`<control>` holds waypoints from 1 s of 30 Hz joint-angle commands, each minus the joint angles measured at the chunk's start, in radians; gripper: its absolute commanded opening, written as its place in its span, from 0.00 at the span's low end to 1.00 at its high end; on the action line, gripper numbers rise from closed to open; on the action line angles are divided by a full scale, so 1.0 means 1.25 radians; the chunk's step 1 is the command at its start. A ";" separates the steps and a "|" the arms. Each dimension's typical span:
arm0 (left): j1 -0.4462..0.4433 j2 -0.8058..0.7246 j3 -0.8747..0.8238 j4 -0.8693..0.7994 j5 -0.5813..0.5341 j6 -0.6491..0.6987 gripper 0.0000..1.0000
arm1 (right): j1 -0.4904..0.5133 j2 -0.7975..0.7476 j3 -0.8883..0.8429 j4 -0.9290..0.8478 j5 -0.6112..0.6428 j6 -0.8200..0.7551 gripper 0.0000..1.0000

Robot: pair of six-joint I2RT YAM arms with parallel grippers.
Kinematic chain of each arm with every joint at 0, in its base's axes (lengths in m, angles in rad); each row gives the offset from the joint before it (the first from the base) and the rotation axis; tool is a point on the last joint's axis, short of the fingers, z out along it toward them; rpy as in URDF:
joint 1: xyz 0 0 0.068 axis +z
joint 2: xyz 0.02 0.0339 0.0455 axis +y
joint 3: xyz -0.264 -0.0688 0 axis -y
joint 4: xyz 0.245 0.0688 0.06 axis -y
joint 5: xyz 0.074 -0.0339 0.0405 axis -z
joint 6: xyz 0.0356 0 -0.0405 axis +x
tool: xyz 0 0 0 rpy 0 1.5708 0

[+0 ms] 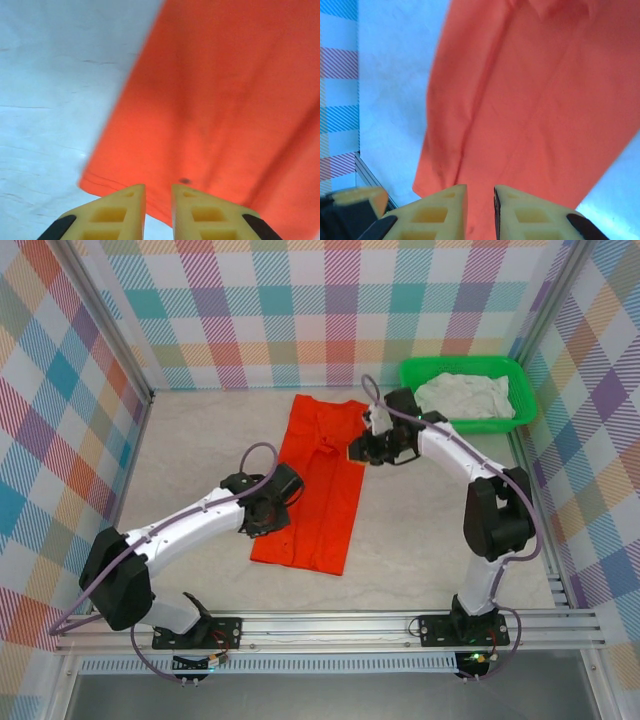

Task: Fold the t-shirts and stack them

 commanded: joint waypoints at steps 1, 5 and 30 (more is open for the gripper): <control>0.037 0.027 -0.055 0.047 0.029 0.060 0.19 | 0.020 -0.006 -0.095 0.078 0.008 0.055 0.21; 0.047 0.092 -0.094 0.104 0.043 0.068 0.16 | 0.037 0.011 -0.160 0.134 0.042 0.081 0.20; -0.167 0.196 -0.181 0.190 0.095 -0.105 0.11 | 0.050 0.185 -0.021 -0.037 0.271 0.008 0.18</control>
